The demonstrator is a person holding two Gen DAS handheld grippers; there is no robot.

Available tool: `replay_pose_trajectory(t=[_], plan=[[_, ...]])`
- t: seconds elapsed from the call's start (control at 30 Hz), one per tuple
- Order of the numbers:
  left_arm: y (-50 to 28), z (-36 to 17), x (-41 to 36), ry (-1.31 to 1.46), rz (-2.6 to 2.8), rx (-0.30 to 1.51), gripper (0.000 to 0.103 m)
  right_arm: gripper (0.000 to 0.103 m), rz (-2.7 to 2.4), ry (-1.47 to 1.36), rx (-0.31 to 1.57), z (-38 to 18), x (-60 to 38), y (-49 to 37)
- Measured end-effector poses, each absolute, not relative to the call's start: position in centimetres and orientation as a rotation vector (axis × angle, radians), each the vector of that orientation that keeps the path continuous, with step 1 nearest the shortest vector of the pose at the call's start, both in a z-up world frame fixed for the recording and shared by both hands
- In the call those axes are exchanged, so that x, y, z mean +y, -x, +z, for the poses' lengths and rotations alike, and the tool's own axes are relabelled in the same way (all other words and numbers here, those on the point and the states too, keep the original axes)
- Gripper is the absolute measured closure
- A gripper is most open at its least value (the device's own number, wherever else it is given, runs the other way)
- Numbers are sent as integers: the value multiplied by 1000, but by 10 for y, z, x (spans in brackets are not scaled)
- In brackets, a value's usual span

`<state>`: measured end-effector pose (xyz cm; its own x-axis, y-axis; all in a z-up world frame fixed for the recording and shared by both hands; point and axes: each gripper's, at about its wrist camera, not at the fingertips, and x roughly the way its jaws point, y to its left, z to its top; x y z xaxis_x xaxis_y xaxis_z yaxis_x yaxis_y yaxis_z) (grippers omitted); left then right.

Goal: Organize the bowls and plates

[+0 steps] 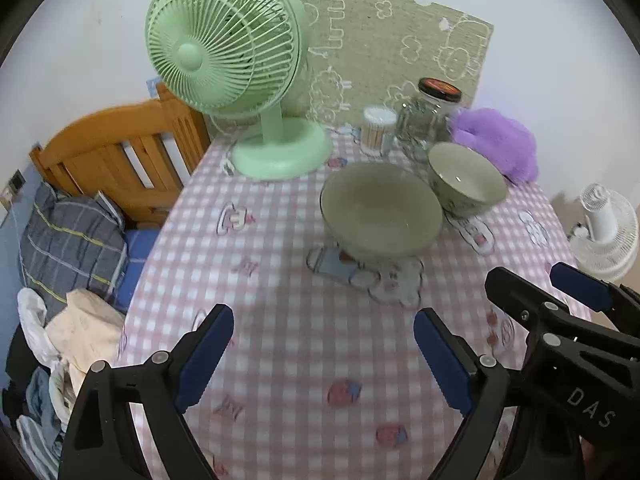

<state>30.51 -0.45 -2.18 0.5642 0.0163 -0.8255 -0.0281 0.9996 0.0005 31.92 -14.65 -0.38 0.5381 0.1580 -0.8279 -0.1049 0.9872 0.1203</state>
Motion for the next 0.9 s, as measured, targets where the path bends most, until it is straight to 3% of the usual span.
replay_pose_trajectory(t=[0.2, 0.37, 0.6, 0.8, 0.9], plan=[[-343, -31, -10, 30, 101, 958, 16, 27, 171, -68, 971, -12, -155, -361], [-370, -46, -12, 69, 101, 969, 31, 27, 166, -37, 984, -25, -150, -395], [-403, -65, -12, 42, 134, 969, 35, 27, 198, -86, 998, -52, -148, -432], [-423, -77, -19, 9, 125, 979, 48, 41, 208, -101, 1012, -65, -142, -449], [-430, -85, -19, 25, 121, 998, 55, 52, 221, -103, 1032, -73, -138, -456]])
